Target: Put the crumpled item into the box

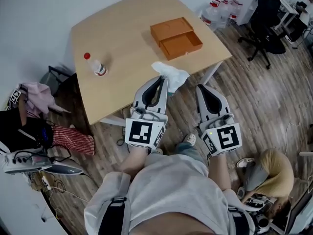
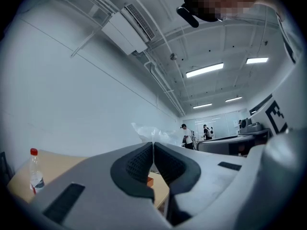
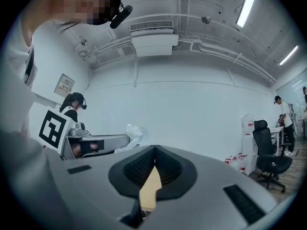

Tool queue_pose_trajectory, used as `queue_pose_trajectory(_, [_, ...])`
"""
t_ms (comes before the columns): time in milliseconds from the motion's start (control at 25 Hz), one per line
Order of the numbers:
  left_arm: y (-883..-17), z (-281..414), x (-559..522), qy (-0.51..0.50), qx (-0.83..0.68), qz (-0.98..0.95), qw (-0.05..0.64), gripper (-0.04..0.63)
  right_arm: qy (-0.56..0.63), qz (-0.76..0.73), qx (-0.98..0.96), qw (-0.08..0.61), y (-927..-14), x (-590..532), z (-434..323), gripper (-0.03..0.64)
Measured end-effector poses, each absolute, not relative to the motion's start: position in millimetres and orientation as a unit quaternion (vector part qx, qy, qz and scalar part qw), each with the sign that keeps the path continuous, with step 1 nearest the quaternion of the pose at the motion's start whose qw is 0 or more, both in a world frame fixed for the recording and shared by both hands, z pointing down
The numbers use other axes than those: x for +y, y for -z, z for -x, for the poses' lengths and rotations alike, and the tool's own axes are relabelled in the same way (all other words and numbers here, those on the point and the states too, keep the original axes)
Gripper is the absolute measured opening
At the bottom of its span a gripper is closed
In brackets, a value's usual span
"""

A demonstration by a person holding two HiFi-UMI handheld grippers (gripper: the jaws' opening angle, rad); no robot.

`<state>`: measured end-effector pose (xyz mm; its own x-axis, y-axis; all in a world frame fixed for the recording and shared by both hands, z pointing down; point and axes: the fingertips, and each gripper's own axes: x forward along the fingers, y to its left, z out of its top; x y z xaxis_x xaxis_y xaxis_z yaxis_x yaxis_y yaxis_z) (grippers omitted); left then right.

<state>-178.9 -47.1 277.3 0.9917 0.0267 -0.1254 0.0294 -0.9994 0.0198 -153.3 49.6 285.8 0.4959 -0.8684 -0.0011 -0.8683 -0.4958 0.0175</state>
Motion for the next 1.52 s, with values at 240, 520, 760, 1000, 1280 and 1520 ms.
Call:
queue_pose_trajectory(240, [-279,139,-35,0.063,-0.010,-0.998,0.010,0.018,0.005,-0.850,-0.526,0.005,-285,57,106,0.009])
queue_pose_trajectory(520, [-277,104,-23,0.061,-0.040,-0.997,0.007,0.018,0.005,-0.832,-0.555,0.002,-284,64,67,0.011])
queue_pose_trajectory(760, [-277,79,-9,0.064,-0.066,-0.996,0.007,0.018,0.008,-0.817,-0.577,0.001,-283,76,37,0.011])
queue_pose_trajectory(1000, [-283,66,6,0.063,-0.093,-0.994,0.014,0.018,0.003,-0.803,-0.596,-0.004,-289,90,19,0.011])
queue_pose_trajectory(1280, [-286,51,11,0.054,-0.097,-0.994,0.014,0.018,-0.006,-0.799,-0.601,-0.017,-295,94,5,0.009])
queue_pose_trajectory(1520, [-295,31,2,0.045,-0.093,-0.994,0.018,0.018,-0.014,-0.804,-0.595,-0.018,-302,87,-14,0.009])
